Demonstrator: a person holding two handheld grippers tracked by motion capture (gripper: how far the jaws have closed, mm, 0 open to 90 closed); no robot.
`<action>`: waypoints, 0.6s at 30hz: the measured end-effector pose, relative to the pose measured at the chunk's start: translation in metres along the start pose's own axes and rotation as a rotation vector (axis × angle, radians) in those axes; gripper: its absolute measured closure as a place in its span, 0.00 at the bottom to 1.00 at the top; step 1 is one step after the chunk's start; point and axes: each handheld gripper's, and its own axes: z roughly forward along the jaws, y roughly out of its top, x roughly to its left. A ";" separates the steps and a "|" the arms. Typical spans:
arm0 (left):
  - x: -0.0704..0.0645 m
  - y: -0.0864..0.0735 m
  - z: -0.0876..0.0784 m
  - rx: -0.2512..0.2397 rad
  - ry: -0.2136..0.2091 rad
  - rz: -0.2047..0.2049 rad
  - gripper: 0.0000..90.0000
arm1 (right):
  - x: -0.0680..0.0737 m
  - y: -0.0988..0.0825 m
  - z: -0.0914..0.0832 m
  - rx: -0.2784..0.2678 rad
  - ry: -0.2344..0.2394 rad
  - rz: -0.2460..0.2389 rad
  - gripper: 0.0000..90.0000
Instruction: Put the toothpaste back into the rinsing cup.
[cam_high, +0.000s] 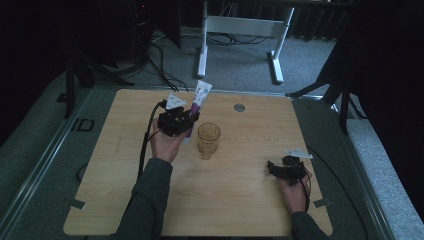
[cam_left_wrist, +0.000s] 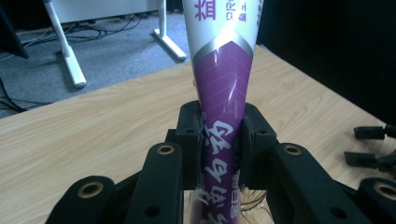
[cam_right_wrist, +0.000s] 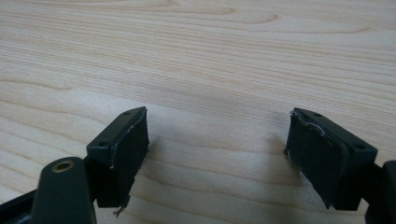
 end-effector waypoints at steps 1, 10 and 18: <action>0.001 0.000 0.000 -0.009 -0.004 -0.015 0.81 | 0.000 0.000 0.000 0.000 0.000 0.000 0.23; 0.004 0.000 0.002 -0.035 -0.002 -0.049 0.81 | 0.000 0.000 0.000 0.000 0.000 0.000 0.23; 0.004 0.001 0.005 -0.067 0.000 -0.086 0.81 | 0.000 0.000 0.000 0.000 0.000 0.000 0.23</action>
